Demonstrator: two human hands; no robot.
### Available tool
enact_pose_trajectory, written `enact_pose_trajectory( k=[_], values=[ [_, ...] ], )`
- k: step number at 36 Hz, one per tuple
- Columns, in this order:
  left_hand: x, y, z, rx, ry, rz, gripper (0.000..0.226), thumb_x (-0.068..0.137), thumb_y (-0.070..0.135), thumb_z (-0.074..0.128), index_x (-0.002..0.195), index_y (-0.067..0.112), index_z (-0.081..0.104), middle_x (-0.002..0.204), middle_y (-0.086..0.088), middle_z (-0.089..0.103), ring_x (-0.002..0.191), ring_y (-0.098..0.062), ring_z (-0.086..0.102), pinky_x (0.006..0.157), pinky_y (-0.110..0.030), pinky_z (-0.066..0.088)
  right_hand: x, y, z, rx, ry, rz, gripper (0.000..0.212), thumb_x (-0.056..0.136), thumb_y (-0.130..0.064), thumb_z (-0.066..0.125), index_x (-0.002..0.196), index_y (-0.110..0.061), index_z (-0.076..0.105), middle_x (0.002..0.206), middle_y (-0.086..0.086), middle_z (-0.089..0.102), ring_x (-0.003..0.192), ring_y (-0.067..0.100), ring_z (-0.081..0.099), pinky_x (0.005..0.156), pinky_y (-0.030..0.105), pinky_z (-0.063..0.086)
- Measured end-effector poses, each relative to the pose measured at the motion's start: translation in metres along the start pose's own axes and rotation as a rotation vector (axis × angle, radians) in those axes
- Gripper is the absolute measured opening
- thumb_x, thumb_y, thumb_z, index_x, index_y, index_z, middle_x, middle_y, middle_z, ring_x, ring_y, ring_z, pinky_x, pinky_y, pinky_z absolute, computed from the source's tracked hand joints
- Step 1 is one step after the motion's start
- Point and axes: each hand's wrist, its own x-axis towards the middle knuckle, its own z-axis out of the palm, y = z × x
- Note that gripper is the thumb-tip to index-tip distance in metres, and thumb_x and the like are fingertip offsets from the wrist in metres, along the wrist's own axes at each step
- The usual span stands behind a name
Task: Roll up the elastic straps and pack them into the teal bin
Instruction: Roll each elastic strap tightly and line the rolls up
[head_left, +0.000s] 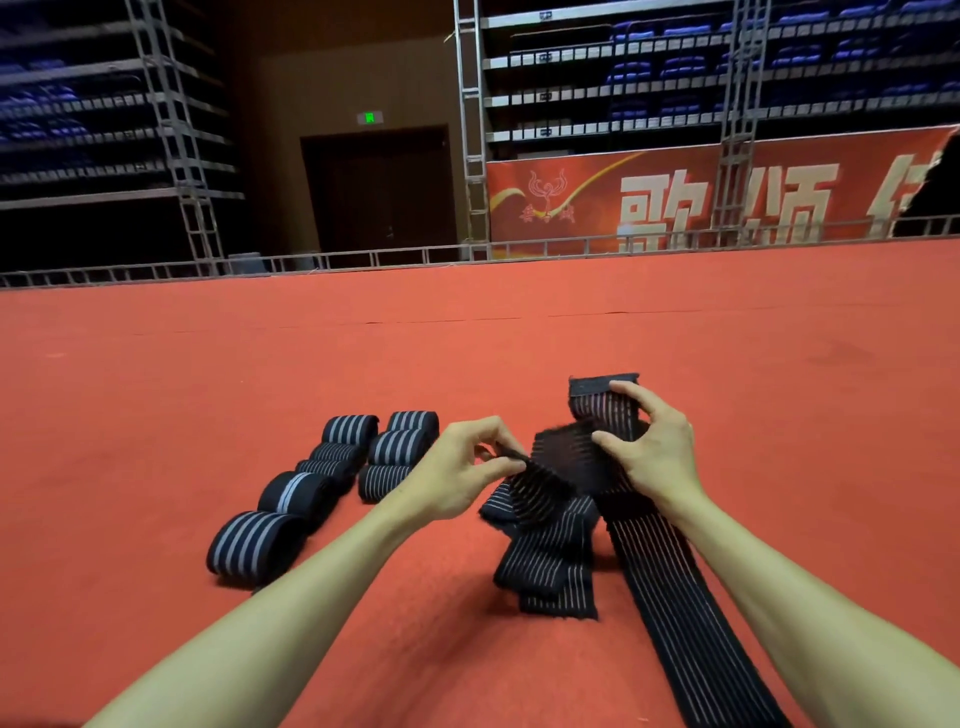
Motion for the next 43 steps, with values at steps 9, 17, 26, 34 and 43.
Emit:
enact_pose_trajectory(
  k=[9,17,26,34,43],
  values=[
    [0.003,0.028,-0.021,-0.089,-0.125,-0.049,0.015,0.090,-0.002,0.066,0.084,0.012,0.067,0.083,0.000,0.067,0.079,-0.006,0.062,0.077,-0.020,0.050,0.006,-0.004,-0.018,-0.003,-0.112,-0.045,0.064,0.068,-0.010,0.089,0.126,-0.020,0.065,0.117,-0.013,0.063,0.113,0.010,0.060,0.104,0.029,0.045],
    [0.033,0.023,0.024,0.125,-0.073,-0.035,0.010,0.088,0.012,0.072,0.086,0.021,0.069,0.126,0.002,0.053,0.106,-0.001,0.051,0.081,-0.005,0.038,0.012,-0.020,-0.029,0.074,-0.102,-0.108,0.064,0.068,-0.008,0.088,0.126,-0.022,0.064,0.116,-0.014,0.064,0.109,0.001,0.061,0.097,0.013,0.045],
    [0.054,0.027,0.052,0.228,-0.135,0.082,0.009,0.087,0.016,0.073,0.088,0.023,0.068,0.103,0.004,0.055,0.097,-0.006,0.053,0.089,-0.009,0.033,0.008,-0.009,-0.046,0.134,-0.075,-0.071,0.064,0.068,-0.006,0.088,0.125,-0.022,0.064,0.114,-0.015,0.065,0.108,0.003,0.062,0.095,0.012,0.045],
    [0.067,0.029,0.062,0.254,-0.188,0.130,0.010,0.087,0.019,0.073,0.088,0.027,0.068,0.111,0.004,0.052,0.106,-0.007,0.051,0.096,-0.012,0.032,0.008,0.004,-0.056,0.183,-0.053,-0.020,0.064,0.068,-0.006,0.088,0.123,-0.028,0.064,0.114,-0.015,0.066,0.111,0.005,0.062,0.097,0.021,0.048],
    [0.074,0.023,0.074,0.218,-0.210,0.088,0.004,0.086,0.013,0.074,0.089,0.016,0.073,0.087,0.005,0.066,0.079,-0.008,0.058,0.074,-0.023,0.044,0.016,0.018,-0.069,0.090,0.098,-0.022,0.055,0.072,-0.001,0.084,0.121,-0.017,0.067,0.110,-0.010,0.066,0.102,0.005,0.063,0.090,0.008,0.044]
  ],
)
